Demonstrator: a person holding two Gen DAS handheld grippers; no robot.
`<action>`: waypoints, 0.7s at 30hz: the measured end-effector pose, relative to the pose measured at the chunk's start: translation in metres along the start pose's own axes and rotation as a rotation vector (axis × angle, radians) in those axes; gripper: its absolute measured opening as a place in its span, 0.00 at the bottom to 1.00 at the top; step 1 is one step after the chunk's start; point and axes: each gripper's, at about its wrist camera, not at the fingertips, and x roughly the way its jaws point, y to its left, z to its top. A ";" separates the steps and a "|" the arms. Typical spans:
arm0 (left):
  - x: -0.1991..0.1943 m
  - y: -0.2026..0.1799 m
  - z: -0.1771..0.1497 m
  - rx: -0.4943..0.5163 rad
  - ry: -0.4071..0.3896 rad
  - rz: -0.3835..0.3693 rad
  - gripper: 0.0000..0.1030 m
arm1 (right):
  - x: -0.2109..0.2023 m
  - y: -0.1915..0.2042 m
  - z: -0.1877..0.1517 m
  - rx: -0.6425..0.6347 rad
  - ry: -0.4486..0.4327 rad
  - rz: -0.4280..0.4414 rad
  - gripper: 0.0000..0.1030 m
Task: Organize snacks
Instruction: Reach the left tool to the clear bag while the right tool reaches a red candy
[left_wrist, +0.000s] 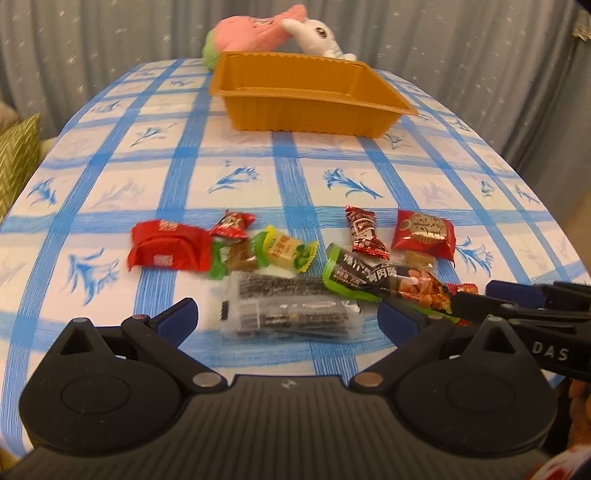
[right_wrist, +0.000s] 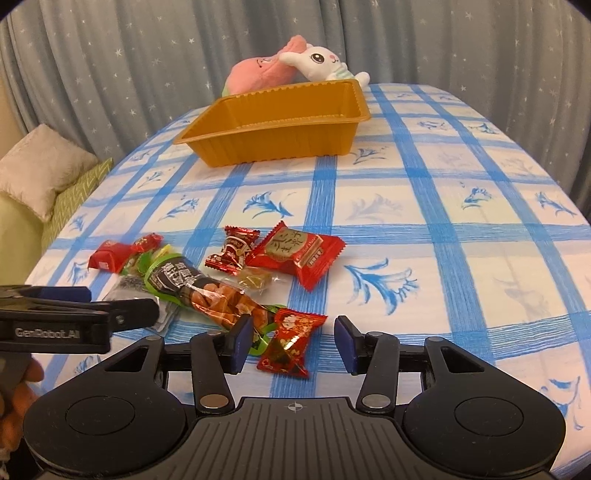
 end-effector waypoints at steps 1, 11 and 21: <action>0.003 0.000 0.000 0.011 0.001 0.004 1.00 | -0.001 0.000 -0.001 -0.006 -0.003 -0.007 0.46; 0.018 -0.008 -0.008 0.092 -0.010 0.048 1.00 | 0.000 0.000 0.000 0.018 -0.014 -0.008 0.47; 0.019 -0.011 -0.011 0.104 -0.030 0.053 0.94 | 0.001 0.006 -0.006 -0.005 0.000 -0.032 0.46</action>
